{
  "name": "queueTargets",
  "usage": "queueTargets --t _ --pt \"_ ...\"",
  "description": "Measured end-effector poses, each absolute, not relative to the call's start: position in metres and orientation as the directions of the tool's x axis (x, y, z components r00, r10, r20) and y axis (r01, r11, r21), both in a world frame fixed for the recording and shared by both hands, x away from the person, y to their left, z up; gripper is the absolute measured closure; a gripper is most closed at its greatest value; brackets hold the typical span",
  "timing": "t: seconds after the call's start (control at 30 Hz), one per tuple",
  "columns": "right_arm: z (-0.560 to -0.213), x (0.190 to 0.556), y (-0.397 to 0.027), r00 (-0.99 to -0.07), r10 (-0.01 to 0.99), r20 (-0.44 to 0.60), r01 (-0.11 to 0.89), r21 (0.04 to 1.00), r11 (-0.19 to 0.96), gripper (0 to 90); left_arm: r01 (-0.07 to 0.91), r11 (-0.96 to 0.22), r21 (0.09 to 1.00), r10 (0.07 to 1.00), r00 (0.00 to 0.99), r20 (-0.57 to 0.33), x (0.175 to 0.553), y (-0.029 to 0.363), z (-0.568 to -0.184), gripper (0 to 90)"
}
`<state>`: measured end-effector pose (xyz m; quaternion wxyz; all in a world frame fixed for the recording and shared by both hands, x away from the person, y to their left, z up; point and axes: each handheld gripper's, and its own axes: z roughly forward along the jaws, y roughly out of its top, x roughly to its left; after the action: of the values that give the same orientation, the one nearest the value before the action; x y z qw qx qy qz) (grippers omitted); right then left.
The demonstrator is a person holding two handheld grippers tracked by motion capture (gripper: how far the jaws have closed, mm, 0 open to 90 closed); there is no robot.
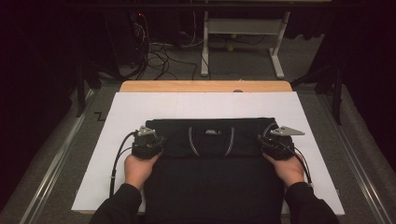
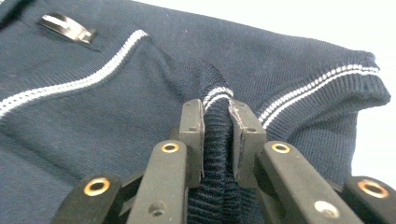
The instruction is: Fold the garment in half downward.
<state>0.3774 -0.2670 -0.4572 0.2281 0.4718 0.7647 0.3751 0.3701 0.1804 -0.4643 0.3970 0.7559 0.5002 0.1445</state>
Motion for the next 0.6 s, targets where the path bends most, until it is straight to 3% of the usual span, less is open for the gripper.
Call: queueTargets --t 0.6 --pt "-0.427 0.337 -0.273 -0.491 0.871 -0.004 0.434 0.866 0.249 78.4 0.531 -0.159 0.832 0.831 0.527 -0.178 0.327 0.192 -0.43 72.7"
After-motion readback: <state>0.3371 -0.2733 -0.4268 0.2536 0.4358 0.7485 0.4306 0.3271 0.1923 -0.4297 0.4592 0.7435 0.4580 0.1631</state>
